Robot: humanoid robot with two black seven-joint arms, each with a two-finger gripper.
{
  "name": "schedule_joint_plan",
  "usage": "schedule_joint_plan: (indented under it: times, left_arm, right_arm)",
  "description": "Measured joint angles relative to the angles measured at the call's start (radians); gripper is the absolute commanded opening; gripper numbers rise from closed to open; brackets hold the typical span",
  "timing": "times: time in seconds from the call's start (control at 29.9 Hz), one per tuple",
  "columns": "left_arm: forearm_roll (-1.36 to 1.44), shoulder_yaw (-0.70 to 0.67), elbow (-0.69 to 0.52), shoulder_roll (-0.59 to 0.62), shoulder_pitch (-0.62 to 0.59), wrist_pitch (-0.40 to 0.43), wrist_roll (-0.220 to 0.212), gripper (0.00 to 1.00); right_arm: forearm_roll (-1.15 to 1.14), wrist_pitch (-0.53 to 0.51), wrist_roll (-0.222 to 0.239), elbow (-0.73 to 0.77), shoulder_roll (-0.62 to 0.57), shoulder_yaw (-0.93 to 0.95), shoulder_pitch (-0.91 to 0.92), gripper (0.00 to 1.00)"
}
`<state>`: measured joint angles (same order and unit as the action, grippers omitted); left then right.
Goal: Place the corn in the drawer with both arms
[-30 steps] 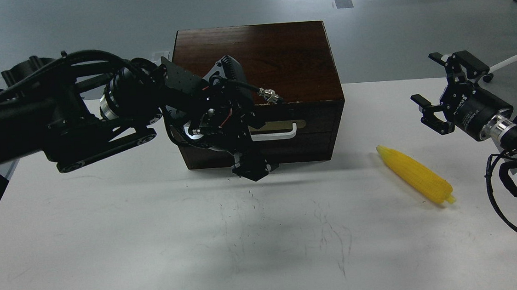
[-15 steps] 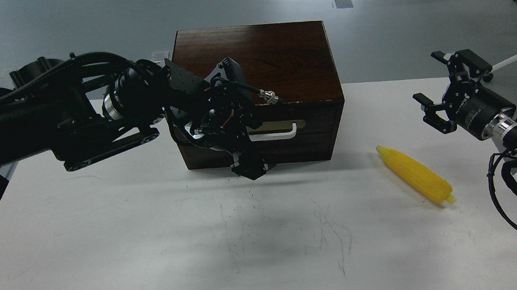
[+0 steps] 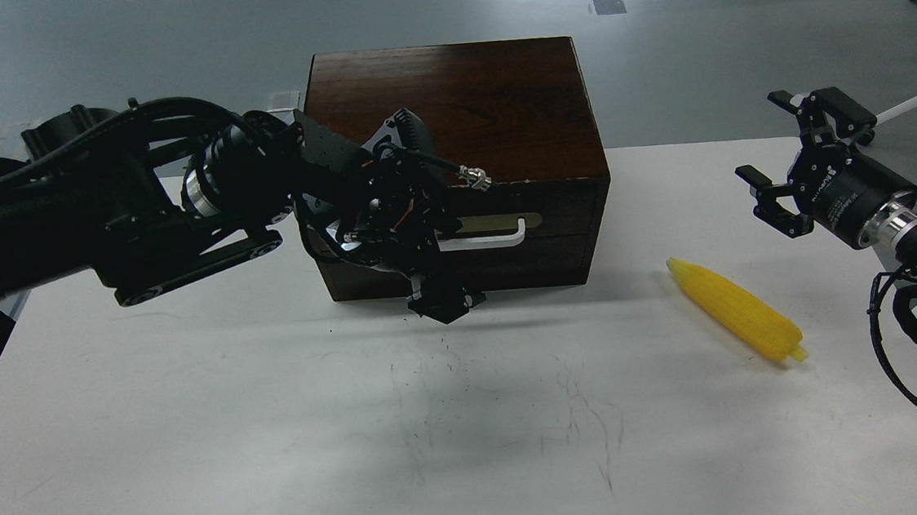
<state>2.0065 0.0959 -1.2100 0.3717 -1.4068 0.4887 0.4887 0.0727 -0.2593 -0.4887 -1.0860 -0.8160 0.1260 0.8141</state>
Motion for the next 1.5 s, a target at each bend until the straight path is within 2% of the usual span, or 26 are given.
schedule_joint_plan:
  times: [0.9,1.07,1.4,1.5]
  left_arm:
    - [-0.007,0.054,0.004,-0.026,0.001,0.0,0.0,0.99]
    - [-0.013,0.055,-0.056,-0.019,-0.002,0.0,-0.001,0.99]
    - [-0.032,0.053,-0.291,0.064,-0.009,0.0,-0.001,0.99]
    - [-0.034,0.053,-0.32,0.072,-0.009,0.0,-0.001,0.99]
  right_arm:
    - [0.0,0.0,0.0,0.001,0.0,0.0,-0.004,1.0]
    - [0.0,0.0,0.0,0.001,0.0,0.0,-0.004,1.0]
    - [0.001,0.0,0.0,0.0,-0.002,0.0,-0.003,1.0]
    - [0.001,0.0,0.0,0.001,-0.002,0.0,-0.003,1.0]
